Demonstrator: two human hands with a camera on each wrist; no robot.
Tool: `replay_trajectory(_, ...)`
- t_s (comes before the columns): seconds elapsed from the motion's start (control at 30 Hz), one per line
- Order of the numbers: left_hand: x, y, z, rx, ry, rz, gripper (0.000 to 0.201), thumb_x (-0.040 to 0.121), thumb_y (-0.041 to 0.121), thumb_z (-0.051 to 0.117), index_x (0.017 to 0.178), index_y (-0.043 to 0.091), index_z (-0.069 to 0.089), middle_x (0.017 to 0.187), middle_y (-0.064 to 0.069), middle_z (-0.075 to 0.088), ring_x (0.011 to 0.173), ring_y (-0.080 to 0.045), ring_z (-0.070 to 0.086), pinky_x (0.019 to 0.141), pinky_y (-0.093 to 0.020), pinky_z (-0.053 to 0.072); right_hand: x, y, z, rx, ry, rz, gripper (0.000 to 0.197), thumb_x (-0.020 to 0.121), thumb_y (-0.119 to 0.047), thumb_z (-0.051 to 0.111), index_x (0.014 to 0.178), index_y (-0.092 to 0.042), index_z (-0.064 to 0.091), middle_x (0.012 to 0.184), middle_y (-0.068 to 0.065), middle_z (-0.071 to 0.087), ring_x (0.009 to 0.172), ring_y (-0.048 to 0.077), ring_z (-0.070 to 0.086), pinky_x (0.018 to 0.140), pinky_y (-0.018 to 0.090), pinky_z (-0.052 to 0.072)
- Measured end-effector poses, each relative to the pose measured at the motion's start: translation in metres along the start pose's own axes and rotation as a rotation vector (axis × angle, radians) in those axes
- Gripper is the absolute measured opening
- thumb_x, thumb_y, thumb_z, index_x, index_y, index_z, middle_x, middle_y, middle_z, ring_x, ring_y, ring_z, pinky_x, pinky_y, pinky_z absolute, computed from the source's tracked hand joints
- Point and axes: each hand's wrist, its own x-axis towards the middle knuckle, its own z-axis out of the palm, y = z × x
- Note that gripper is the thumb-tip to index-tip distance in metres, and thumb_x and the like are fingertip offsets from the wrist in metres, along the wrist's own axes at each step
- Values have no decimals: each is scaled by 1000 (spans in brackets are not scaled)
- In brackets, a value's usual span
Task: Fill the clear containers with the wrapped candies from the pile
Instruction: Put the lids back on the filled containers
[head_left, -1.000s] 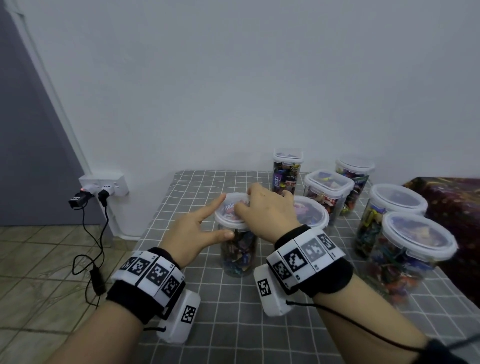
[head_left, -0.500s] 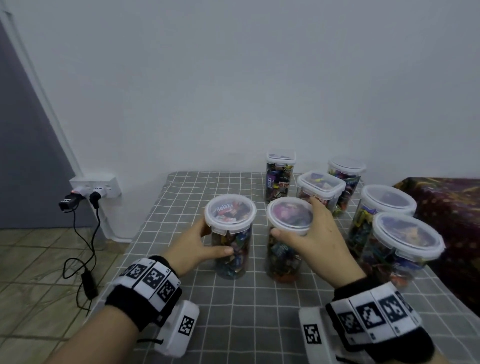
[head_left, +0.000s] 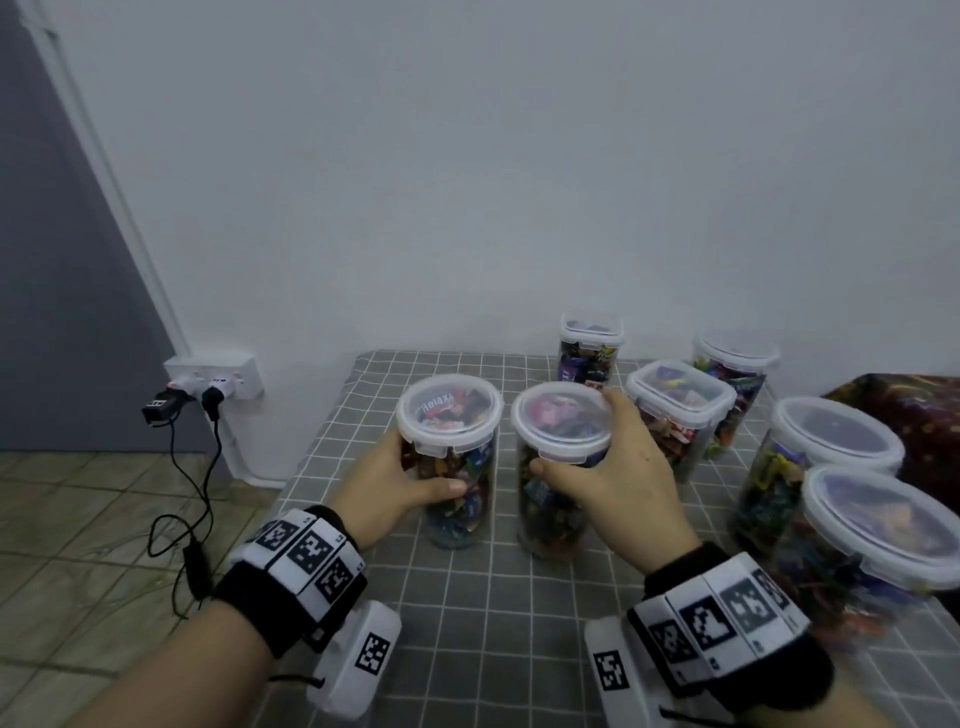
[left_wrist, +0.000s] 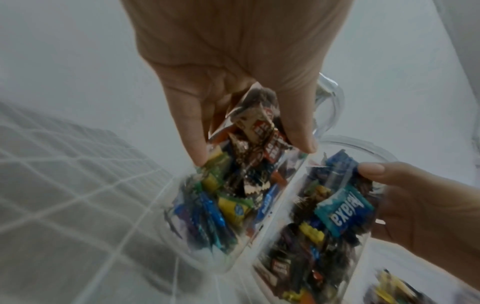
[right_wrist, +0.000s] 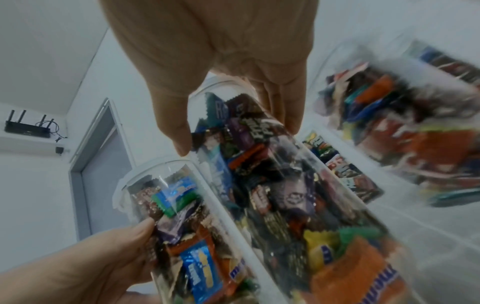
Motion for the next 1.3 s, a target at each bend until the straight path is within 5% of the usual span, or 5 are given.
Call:
replay_trajectory(0.1,21,-1,-25,-7,120,33,69,62,22,81,122,27,48,113,16,61,100,7,59,94,-24,46,30,-5,19,13,16,-24,67,65,-35,81,119,-31,43,118,-11,55,109,9,52,87,24,41)
replay_trajectory(0.23,60,-16,-59,93,286,-15,74,63,27,84,128,16,50,116,4,63,105,-12,59,92,-29,45,74,-7,48,23,11,3,92,67,-39,80,143,-19,32,140,0,45,127,18,44,105,30,35)
replay_trajectory(0.43,117,-48,-94,106,420,-135,98,38,56,82,124,20,52,115,-1,65,106,-21,61,93,-46,50,134,-5,93,54,-9,34,99,69,-33,81,147,-16,24,143,4,40,129,21,41,101,26,33)
replay_trajectory(0.63,158,-76,-109,55,517,-205,94,36,52,85,119,20,53,112,-5,65,103,-26,62,89,-49,52,176,3,140,70,-32,54,98,69,-32,81,146,-15,25,142,6,40,128,23,42,103,32,36)
replay_trajectory(1.3,179,-81,-112,165,473,-225,96,44,56,83,125,17,50,118,-4,64,106,-24,60,94,-43,49,208,1,194,66,-17,72,96,73,-31,78,147,-10,20,142,11,37,131,25,37,105,31,32)
